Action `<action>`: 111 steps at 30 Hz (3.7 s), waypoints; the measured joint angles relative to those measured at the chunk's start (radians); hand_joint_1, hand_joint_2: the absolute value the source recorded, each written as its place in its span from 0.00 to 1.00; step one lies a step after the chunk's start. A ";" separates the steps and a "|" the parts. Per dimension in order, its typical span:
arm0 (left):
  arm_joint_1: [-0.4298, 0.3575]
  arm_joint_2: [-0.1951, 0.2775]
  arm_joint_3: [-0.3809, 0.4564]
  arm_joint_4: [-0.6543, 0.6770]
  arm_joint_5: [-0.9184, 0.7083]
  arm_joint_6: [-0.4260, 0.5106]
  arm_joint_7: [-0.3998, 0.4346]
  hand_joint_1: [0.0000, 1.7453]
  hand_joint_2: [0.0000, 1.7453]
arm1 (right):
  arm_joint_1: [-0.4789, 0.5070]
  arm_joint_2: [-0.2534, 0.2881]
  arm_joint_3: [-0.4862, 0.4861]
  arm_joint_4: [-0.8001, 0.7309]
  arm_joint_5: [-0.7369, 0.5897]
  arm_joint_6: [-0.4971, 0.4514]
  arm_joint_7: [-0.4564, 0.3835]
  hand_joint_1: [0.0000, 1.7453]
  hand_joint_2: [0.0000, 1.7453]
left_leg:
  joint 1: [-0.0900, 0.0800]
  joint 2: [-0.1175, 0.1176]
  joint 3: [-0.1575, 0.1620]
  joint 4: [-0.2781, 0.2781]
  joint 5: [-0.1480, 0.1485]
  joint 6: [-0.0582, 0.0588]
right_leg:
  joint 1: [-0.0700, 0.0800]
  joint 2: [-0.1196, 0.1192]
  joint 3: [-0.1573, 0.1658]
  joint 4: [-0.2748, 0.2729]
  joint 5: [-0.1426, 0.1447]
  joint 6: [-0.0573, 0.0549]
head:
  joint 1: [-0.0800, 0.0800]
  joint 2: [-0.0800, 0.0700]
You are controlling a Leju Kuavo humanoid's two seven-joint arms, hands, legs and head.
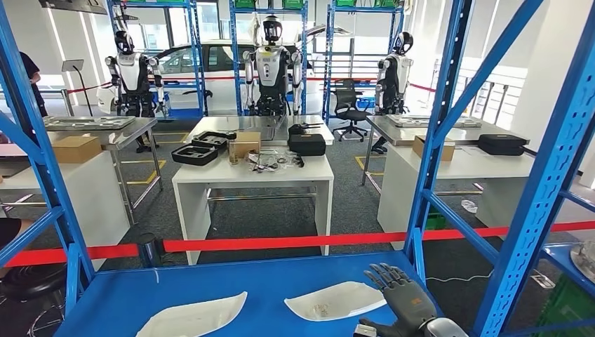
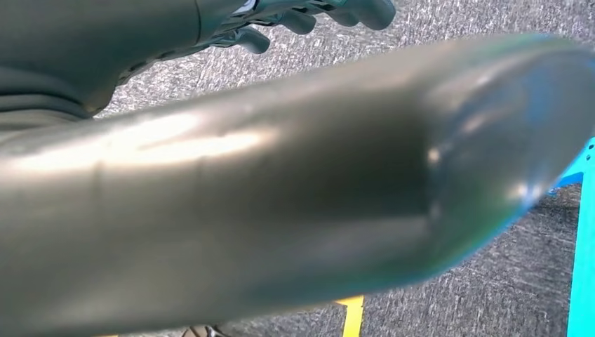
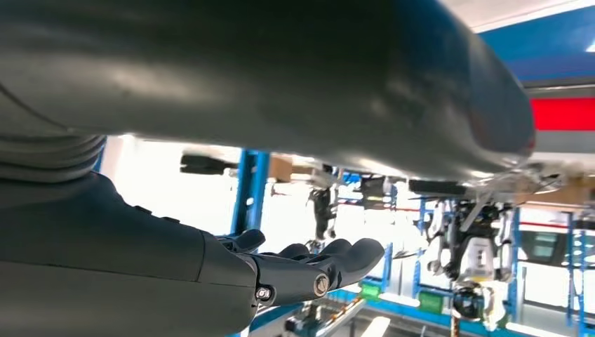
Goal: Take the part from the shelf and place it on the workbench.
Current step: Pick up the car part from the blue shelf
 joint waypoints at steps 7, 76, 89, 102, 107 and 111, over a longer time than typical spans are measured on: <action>-0.002 -0.006 0.004 0.000 0.004 0.009 0.003 0.00 0.00 | -0.022 0.018 0.008 0.022 -0.009 -0.006 -0.009 0.00 1.00 | 0.006 -0.016 0.032 -0.013 -0.011 0.022 | -0.003 -0.001 -0.119 0.232 -0.093 0.012 | 0.001 0.000; -0.021 -0.029 0.065 0.003 0.045 0.096 0.066 0.00 0.00 | -0.069 0.048 0.009 0.233 -0.261 0.162 0.014 0.00 0.00 | 0.016 0.011 -0.046 0.006 0.053 -0.021 | 0.001 0.000 0.000 0.039 -0.028 -0.009 | 0.001 0.000; -0.019 -0.026 0.067 0.003 0.043 0.088 0.068 0.00 0.00 | -0.089 0.054 0.009 0.279 -0.281 0.211 0.009 0.00 1.00 | 0.015 0.007 -0.050 -0.023 0.097 -0.029 | 0.007 0.000 -0.023 0.031 -0.002 -0.041 | -0.002 0.000; -0.020 -0.029 0.065 0.005 0.021 0.060 0.034 0.00 0.00 | -0.094 0.051 0.014 0.337 -0.256 0.207 0.041 0.00 1.00 | 0.015 0.007 -0.055 -0.021 0.092 -0.038 | 0.005 0.000 -0.024 0.029 -0.004 -0.038 | -0.002 0.000; -0.020 -0.029 0.065 0.005 0.018 0.060 0.033 0.00 0.00 | -0.097 0.041 0.024 0.349 -0.241 0.211 0.058 0.00 1.00 | 0.014 0.007 -0.056 -0.020 0.092 -0.038 | 0.003 0.000 -0.025 0.028 -0.003 -0.035 | -0.002 0.000; -0.019 -0.029 0.064 0.006 0.018 0.058 0.032 0.00 0.00 | -0.097 0.033 0.028 0.354 -0.232 0.205 0.070 0.00 1.00 | 0.014 0.007 -0.057 -0.019 0.092 -0.038 | 0.003 0.000 -0.025 0.028 -0.003 -0.034 | -0.002 0.000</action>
